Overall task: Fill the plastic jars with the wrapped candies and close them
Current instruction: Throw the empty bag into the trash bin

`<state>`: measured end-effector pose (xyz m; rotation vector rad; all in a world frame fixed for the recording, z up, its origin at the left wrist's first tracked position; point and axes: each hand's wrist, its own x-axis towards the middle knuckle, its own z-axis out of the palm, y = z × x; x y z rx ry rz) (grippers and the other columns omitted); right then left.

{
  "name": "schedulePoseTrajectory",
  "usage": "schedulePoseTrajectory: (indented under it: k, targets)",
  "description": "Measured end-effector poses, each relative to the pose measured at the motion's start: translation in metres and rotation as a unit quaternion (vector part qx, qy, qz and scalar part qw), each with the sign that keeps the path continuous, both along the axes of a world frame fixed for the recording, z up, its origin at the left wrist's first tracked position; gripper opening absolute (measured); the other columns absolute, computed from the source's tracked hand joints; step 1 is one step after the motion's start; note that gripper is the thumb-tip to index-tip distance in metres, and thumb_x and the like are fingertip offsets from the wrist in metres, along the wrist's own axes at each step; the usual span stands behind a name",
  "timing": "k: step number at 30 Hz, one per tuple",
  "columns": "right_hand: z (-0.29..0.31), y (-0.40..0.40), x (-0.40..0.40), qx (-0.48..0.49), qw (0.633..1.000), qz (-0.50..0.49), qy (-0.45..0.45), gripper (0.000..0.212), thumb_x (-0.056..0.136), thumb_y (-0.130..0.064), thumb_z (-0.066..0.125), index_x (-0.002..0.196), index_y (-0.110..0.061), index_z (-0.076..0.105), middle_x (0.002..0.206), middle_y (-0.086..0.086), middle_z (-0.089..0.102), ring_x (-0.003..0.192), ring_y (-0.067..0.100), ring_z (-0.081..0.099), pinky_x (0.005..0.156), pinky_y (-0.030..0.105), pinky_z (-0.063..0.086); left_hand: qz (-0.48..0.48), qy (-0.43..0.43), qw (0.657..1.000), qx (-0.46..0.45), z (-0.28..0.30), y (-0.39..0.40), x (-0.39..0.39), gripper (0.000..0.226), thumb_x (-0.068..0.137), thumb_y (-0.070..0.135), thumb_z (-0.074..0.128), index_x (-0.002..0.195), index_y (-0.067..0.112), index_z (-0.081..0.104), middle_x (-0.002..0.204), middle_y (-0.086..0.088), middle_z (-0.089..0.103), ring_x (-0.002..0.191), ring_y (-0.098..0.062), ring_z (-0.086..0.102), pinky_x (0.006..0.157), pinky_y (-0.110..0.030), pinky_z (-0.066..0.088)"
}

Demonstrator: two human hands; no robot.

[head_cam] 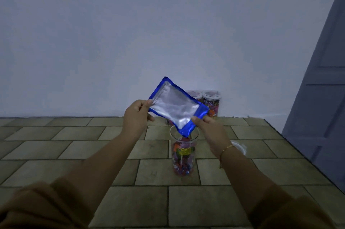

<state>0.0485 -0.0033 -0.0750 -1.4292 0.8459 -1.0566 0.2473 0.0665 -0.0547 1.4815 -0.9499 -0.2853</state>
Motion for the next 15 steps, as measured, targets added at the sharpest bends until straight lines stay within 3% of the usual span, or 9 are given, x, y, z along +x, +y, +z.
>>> schedulePoseTrajectory:
  k: [4, 7, 10, 12, 15]
  targets:
    - [0.021, -0.001, 0.003, -0.079, 0.994, -0.042, 0.066, 0.018, 0.089, -0.009, 0.06, 0.103, -0.001, 0.067, 0.093, 0.007, 0.066, 0.073, 0.009, 0.058, 0.057, 0.007, 0.046, 0.013, 0.018, 1.0, 0.008, -0.005, 0.012, 0.0, 0.021, 0.096, 0.032, 0.052, 0.083, 0.019, 0.061, 0.066, -0.003, 0.063, 0.054, -0.011, 0.058, 0.064, -0.032, 0.053]
    - [0.03, -0.004, 0.011, -0.133, 0.973, -0.052, 0.182, 0.018, 0.09, -0.017, 0.058, 0.095, -0.002, 0.066, 0.095, 0.016, 0.067, 0.085, 0.028, 0.062, 0.079, 0.033, 0.049, 0.024, -0.012, 0.999, 0.038, -0.007, 0.026, 0.002, 0.024, 0.095, 0.034, 0.052, 0.085, 0.015, 0.062, 0.062, -0.002, 0.063, 0.049, 0.0, 0.055, 0.055, -0.021, 0.043]
    - [0.039, 0.005, 0.029, -0.196, 0.938, -0.052, 0.283, 0.02, 0.093, -0.025, 0.051, 0.094, -0.008, 0.062, 0.09, 0.007, 0.062, 0.088, 0.027, 0.057, 0.083, 0.031, 0.034, 0.015, -0.021, 0.998, 0.064, -0.007, 0.049, 0.019, 0.026, 0.095, 0.034, 0.052, 0.088, 0.011, 0.061, 0.066, 0.003, 0.065, 0.055, 0.0, 0.058, 0.062, -0.025, 0.044]
    - [0.044, 0.013, 0.043, -0.241, 0.91, -0.05, 0.333, 0.021, 0.094, -0.03, 0.048, 0.09, -0.013, 0.059, 0.085, 0.002, 0.06, 0.086, 0.026, 0.057, 0.093, 0.039, 0.036, -0.002, -0.006, 0.997, 0.076, -0.003, 0.064, 0.03, 0.022, 0.092, 0.036, 0.055, 0.092, 0.015, 0.061, 0.077, -0.002, 0.068, 0.067, -0.009, 0.063, 0.068, -0.031, 0.047]
    - [0.052, 0.039, 0.072, -0.269, 0.889, -0.023, 0.369, 0.021, 0.095, -0.031, 0.046, 0.08, -0.019, 0.052, 0.073, -0.006, 0.051, 0.079, 0.023, 0.053, 0.083, 0.035, 0.033, 0.002, 0.003, 0.996, 0.087, 0.0, 0.098, 0.046, 0.023, 0.091, 0.04, 0.057, 0.1, 0.019, 0.059, 0.089, 0.001, 0.069, 0.072, -0.013, 0.067, 0.069, -0.03, 0.048]
